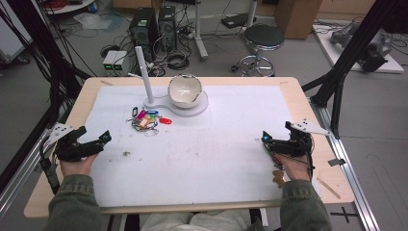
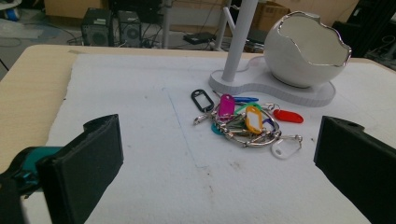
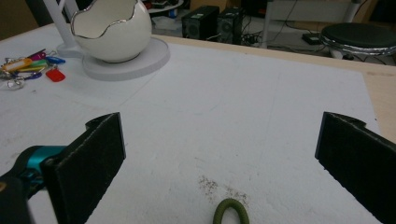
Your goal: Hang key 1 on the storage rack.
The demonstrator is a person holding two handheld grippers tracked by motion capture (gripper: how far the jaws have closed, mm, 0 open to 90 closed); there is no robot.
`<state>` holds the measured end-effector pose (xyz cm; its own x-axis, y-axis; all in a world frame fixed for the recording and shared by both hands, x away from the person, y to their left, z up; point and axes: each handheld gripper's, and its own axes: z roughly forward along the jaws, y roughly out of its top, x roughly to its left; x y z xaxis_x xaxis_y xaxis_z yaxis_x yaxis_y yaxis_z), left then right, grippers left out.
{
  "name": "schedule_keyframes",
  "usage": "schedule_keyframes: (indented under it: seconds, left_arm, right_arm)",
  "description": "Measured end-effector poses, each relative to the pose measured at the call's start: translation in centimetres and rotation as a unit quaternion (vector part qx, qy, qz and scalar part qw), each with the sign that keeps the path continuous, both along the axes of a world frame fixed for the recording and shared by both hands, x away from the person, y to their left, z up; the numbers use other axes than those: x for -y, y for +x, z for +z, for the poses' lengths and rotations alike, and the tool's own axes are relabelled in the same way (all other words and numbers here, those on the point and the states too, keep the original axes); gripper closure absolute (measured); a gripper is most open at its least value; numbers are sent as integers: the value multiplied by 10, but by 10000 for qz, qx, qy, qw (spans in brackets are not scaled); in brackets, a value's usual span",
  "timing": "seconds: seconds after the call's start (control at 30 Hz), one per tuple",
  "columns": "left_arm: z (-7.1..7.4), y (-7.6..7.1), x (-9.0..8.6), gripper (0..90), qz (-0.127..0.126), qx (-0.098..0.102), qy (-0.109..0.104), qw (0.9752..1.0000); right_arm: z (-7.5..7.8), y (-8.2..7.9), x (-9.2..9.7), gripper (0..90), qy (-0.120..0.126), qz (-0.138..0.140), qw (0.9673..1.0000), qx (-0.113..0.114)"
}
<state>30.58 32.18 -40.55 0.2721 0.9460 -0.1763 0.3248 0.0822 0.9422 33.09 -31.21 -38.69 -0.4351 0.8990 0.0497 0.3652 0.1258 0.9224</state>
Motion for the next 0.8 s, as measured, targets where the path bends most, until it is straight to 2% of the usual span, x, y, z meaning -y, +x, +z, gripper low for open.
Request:
schedule_keyframes:
  seconds: [0.17, 0.3, 0.47, 0.53, 0.6, 0.63, 0.8]
  left_arm:
    - [0, 0, 0, 18, -2, -2, 0, 10000]
    - [0, 0, 0, 18, -3, -7, -4, 10000]
    - [0, 0, 0, 18, -8, 2, 3, 10000]
    - [0, 0, 0, 18, -8, 7, 5, 10000]
    - [0, 0, 0, 18, -5, 9, 5, 10000]
    - [0, 0, 0, 18, -15, 4, 12, 10000]
    - [0, 0, 1, 18, -25, -6, 15, 10000]
  right_arm:
    - [-2, 2, 1, 6, -255, 69, 9995, -167]
    - [-3, 3, 2, 6, -256, 93, 9994, -201]
    - [-4, 5, 5, 6, -275, 172, 9987, -387]
    - [-6, 6, 7, 6, -360, 231, 9977, -525]
    - [-7, 7, 7, 6, -406, 250, 9973, -564]
    - [-8, 8, 7, 6, -459, 278, 9963, -665]
    - [-12, 10, 7, 6, -516, 346, 9939, -912]
